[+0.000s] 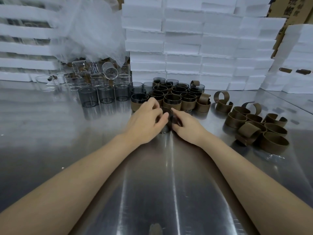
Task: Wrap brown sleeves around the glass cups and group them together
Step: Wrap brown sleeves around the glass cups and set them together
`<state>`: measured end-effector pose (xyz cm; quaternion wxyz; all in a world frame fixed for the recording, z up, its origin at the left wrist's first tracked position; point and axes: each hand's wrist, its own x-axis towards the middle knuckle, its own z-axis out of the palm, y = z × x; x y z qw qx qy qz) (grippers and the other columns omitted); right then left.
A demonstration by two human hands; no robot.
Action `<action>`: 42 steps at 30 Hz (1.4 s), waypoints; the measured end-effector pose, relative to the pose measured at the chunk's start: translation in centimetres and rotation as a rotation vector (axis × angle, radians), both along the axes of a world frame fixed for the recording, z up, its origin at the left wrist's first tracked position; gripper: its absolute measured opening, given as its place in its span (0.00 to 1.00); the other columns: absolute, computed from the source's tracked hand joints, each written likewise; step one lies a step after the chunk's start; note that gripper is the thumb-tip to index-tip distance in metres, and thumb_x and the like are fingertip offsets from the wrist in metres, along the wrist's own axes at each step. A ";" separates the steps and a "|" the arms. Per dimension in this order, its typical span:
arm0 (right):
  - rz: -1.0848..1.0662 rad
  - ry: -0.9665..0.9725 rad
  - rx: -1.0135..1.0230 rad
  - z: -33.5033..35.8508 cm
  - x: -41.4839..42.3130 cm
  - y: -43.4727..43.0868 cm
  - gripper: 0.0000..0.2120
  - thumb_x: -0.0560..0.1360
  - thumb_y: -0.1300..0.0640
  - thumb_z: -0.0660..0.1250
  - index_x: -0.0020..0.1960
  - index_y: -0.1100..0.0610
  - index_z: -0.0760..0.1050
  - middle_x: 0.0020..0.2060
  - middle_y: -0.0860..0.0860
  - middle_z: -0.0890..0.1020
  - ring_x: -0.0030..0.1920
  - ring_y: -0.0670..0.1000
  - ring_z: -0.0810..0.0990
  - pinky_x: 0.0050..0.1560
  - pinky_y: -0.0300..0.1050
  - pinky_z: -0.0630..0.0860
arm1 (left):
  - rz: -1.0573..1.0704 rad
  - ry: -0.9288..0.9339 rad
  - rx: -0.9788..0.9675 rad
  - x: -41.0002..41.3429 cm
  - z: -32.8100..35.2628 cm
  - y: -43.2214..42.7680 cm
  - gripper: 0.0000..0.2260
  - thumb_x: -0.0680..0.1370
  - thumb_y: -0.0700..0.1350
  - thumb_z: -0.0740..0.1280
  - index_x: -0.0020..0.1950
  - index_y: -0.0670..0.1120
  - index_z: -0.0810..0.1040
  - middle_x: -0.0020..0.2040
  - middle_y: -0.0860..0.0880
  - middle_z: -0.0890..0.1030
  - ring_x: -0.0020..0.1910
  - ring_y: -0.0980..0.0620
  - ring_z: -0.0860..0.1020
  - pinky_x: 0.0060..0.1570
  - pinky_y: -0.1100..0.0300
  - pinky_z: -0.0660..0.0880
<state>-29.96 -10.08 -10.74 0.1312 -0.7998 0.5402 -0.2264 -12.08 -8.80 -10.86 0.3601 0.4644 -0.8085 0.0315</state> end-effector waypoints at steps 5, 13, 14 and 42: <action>0.051 -0.189 0.102 0.2 -0.1 0.5 0.27 0.73 0.60 0.65 0.71 0.49 0.67 0.60 0.50 0.79 0.60 0.52 0.76 0.61 0.49 0.73 | -0.060 0.150 0.272 0.6 -0.2 -0.3 0.23 0.80 0.61 0.58 0.66 0.45 0.69 0.61 0.52 0.63 0.46 0.59 0.74 0.50 0.66 0.66; 0.121 -0.423 -0.049 0.1 0.1 0.9 0.29 0.65 0.54 0.80 0.62 0.47 0.72 0.54 0.38 0.79 0.54 0.33 0.75 0.52 0.23 0.68 | -0.227 0.276 0.467 0.2 0.1 0.2 0.18 0.79 0.62 0.55 0.60 0.53 0.73 0.54 0.59 0.79 0.55 0.65 0.76 0.54 0.66 0.71; 0.113 -0.473 -0.121 0.2 0.2 0.9 0.29 0.63 0.53 0.81 0.59 0.45 0.72 0.52 0.38 0.79 0.53 0.34 0.76 0.52 0.25 0.69 | -0.279 0.370 0.488 0.0 0.1 0.2 0.16 0.80 0.59 0.57 0.64 0.55 0.70 0.57 0.61 0.77 0.57 0.69 0.74 0.55 0.71 0.69; 0.108 -0.567 -0.188 0.2 0.3 0.7 0.34 0.58 0.62 0.82 0.58 0.42 0.74 0.54 0.44 0.80 0.57 0.43 0.78 0.60 0.42 0.75 | -0.347 0.638 0.663 0.2 0.8 0.2 0.21 0.78 0.39 0.67 0.70 0.53 0.72 0.63 0.56 0.79 0.62 0.61 0.77 0.66 0.58 0.72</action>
